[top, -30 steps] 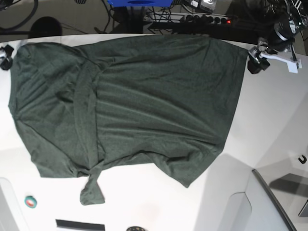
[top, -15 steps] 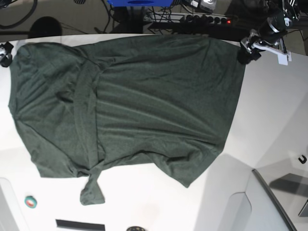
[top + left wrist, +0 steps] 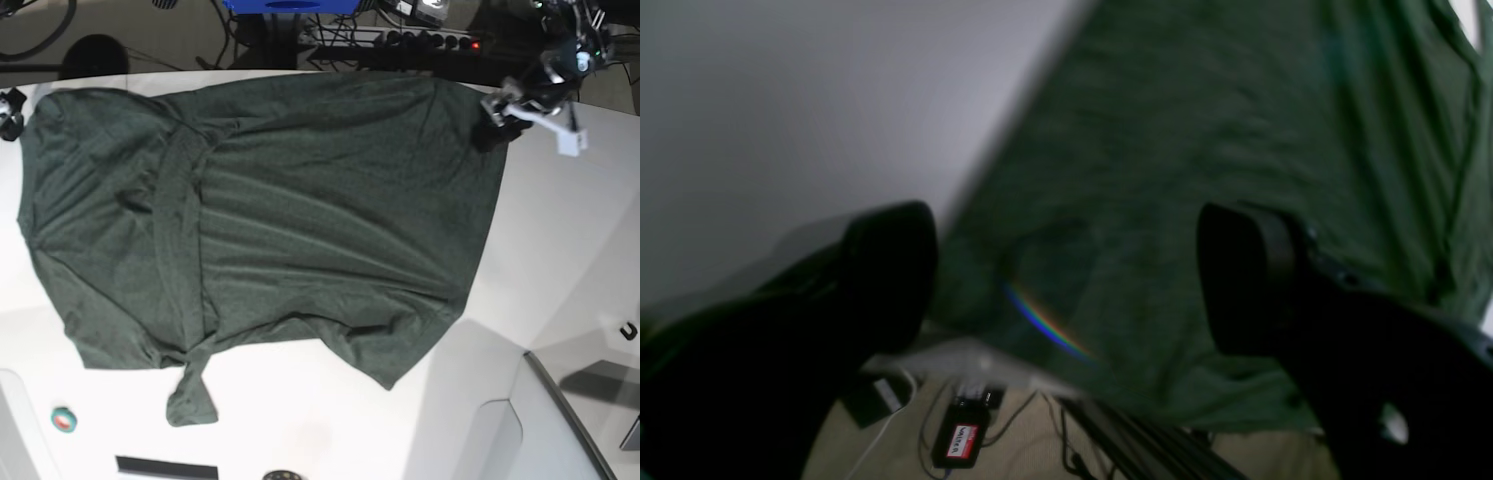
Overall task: Layout the t-shirt on the table in an organized manner, then fold the t-shirt properly
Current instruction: 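Grasp the shirt's corners with both grippers at its edge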
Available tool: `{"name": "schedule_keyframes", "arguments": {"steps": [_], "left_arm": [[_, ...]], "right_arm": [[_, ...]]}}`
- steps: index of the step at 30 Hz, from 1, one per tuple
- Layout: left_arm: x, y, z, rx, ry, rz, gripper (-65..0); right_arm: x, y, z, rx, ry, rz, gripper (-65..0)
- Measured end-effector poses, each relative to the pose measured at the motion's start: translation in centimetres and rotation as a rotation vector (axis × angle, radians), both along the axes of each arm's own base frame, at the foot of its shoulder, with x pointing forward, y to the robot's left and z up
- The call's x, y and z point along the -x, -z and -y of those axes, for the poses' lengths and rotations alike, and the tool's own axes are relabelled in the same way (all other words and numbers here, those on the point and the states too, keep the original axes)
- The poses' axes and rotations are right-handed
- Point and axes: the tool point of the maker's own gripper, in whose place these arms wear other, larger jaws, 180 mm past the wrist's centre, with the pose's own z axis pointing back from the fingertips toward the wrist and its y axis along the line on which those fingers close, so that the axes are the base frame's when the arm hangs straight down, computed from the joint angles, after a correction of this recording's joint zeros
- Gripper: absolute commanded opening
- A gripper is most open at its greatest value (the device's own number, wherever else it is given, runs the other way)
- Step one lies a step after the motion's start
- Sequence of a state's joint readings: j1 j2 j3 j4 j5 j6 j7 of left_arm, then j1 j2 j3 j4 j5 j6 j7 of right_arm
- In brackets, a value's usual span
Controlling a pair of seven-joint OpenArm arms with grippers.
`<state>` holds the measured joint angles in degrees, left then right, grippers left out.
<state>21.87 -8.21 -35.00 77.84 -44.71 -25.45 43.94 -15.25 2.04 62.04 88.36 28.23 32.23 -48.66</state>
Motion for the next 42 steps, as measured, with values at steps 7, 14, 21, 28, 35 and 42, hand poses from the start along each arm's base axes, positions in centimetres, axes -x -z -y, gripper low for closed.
{"name": "schedule_keyframes", "arguments": {"steps": [7,14,21,28,35,42], "left_arm": [[0.2,1.0,0.2,0.032,-0.017,-0.021,-33.4],[0.7,1.6,0.2,0.042,-0.029,-0.038,-51.7],[1.0,1.8,0.4,0.042,-0.022,-0.055,-63.4],[1.3,1.8,-0.1,0.029,-0.012,-0.066,-63.5],[1.4,1.8,-0.1,0.029,-0.014,-0.067,-63.7],[1.4,1.8,-0.1,0.029,-0.014,-0.067,-63.7]], "right_arm": [[1.7,3.4,0.9,-0.099,0.055,-0.055,-26.0],[1.5,5.0,-0.8,-0.161,-0.042,-0.057,-26.0],[0.4,5.2,-1.9,-0.168,-0.09,-0.06,-26.0],[-0.8,6.2,-3.8,-0.217,-0.129,-0.05,-26.1],[-0.7,6.3,-3.8,-0.215,-0.131,-0.055,-33.5],[0.4,6.6,-3.7,-0.217,-0.127,-0.077,-38.7]]}}
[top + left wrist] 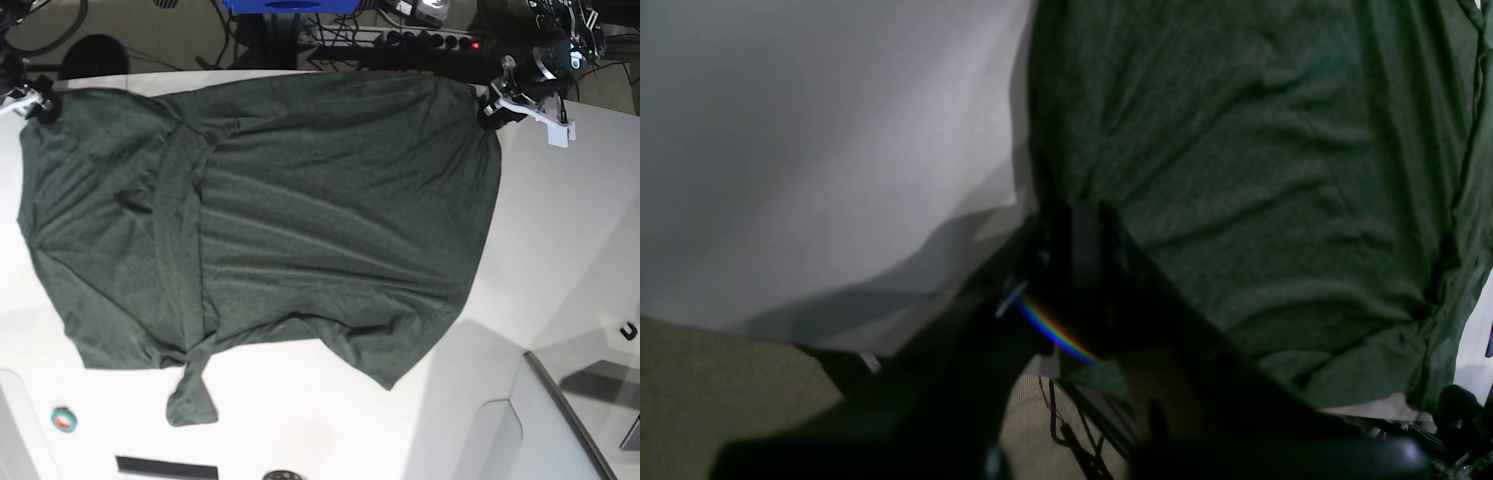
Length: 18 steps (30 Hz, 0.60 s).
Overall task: Layout the t-shirt on the table in an organized manner, then fold the t-shirt properly
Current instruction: 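Grasp the shirt's corners with both grippers at its edge, then pull the held corners with both grippers to drag the shirt across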
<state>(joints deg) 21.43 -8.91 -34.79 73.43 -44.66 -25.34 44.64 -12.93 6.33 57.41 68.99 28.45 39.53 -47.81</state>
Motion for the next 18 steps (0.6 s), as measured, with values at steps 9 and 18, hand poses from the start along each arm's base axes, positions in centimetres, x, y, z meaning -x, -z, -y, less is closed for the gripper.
{"name": "schedule_keyframes", "arguments": {"steps": [9,18], "left_arm": [[0.0,0.0,-0.1,-0.002,0.004,-0.002,-65.0],[-0.9,-3.3,-0.6,-0.095,0.093,0.034,-65.0]], "right_arm": [[0.7,0.3,-0.5,-0.021,-0.029,-0.053,-64.4],[-1.1,-3.8,0.7,0.09,-0.08,-0.051,-64.7]]}}
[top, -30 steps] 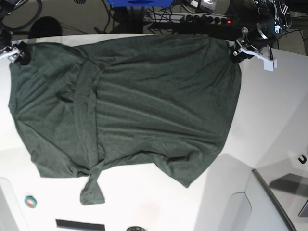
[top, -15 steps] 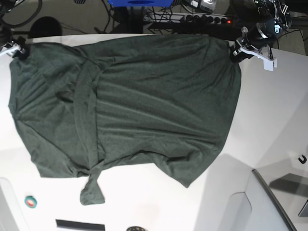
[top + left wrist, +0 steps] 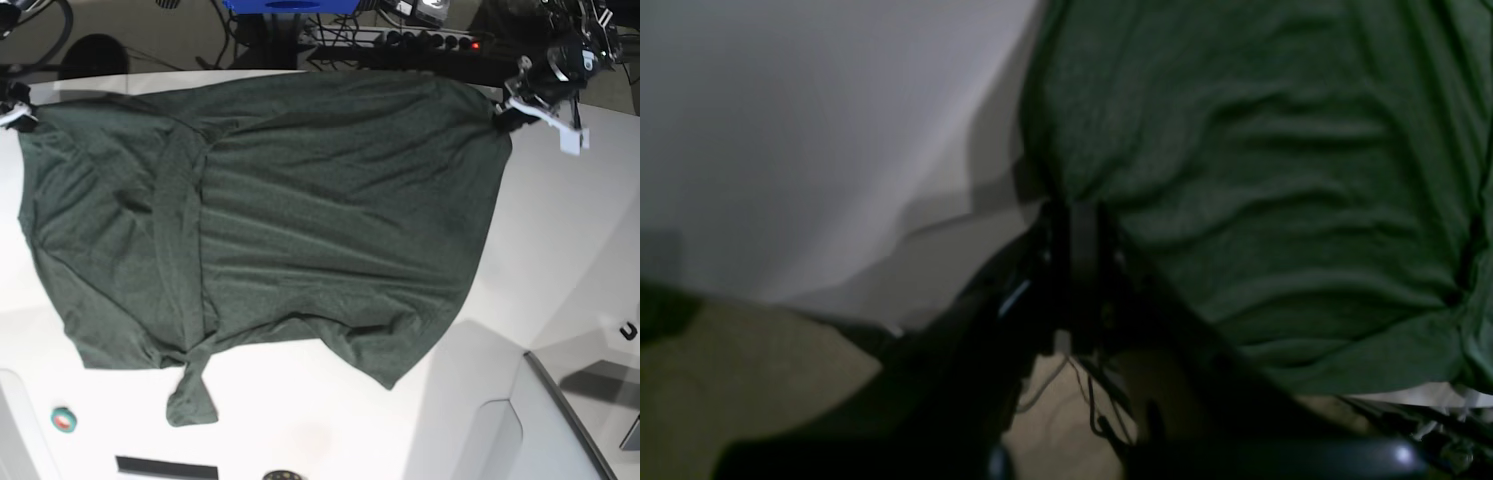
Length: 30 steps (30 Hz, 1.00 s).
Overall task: Layout the t-shirt on the table in an organized manner, then fold the t-shirt properly
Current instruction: 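Pull the held corners with both grippers to drag the shirt across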
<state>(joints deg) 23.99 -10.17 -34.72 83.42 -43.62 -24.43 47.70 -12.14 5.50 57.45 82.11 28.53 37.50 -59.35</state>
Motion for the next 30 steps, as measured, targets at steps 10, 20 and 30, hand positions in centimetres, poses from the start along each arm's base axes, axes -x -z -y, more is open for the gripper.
{"name": "schedule_keyframes", "arguments": {"steps": [10,20,30], "left_arm": [[-1.9,-2.6,-2.1,-0.005,-0.051,-0.007,-65.0],[-4.6,-3.8,-2.1,0.025,-0.059,0.003,-65.0],[-4.6,-1.3,-1.9,0.109,-0.109,-0.057,-65.0]], "right_arm": [[-2.4,-0.7,-0.3,-0.042,0.043,-0.024,-64.7],[-6.9,-2.3,0.0,-0.046,0.079,-0.013,-64.7],[-10.6,-0.3,1.8,-0.161,0.183,-0.028,-64.7]]}}
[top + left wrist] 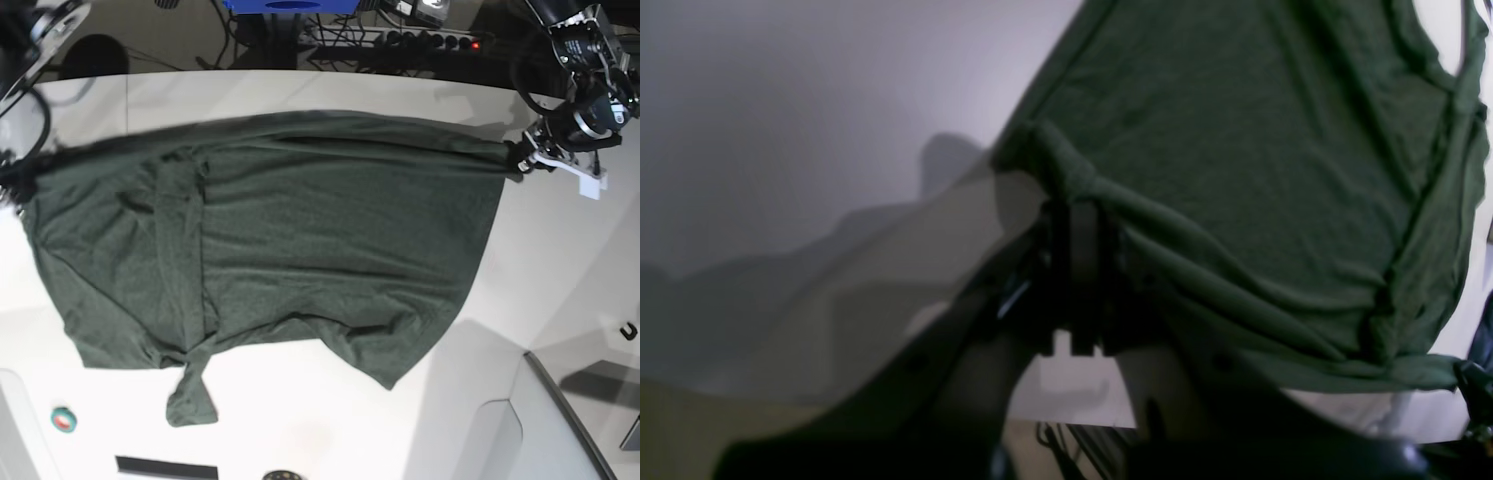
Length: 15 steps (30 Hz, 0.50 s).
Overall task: Layout the t-shirt on the table in an organized manner, then fold the t-shirt properly
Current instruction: 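Pull the held corners with both grippers to drag the shirt across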
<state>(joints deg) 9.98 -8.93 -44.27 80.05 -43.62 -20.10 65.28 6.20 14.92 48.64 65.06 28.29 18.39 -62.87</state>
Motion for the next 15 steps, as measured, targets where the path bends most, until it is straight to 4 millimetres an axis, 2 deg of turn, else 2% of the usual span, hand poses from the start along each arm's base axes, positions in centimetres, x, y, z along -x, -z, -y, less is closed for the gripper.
{"name": "schedule_keyframes", "arguments": {"steps": [2,4,7,10,15], "left_arm": [[0.0,0.6,0.3,0.022,-0.008,-0.012,-65.0],[-0.6,0.6,0.3,0.035,-0.013,-0.003,-65.0],[-1.8,0.0,0.4,0.041,-0.009,0.019,-65.0],[-2.1,-0.2,0.8,0.064,0.011,-0.004,-65.0],[-2.8,-1.4,-0.6,0.081,-0.036,0.013,-65.0]], "right_arm": [[-0.4,0.5,0.5,-0.007,0.004,-0.01,-64.7],[-0.5,1.2,0.3,0.001,-0.022,-0.032,-64.7],[-0.9,2.0,-0.4,0.003,-0.05,-0.041,-64.5],[-1.0,2.4,-0.5,-0.006,-0.044,-0.043,-64.5],[-1.2,2.7,0.0,-0.024,-0.03,-0.057,-64.5]]}}
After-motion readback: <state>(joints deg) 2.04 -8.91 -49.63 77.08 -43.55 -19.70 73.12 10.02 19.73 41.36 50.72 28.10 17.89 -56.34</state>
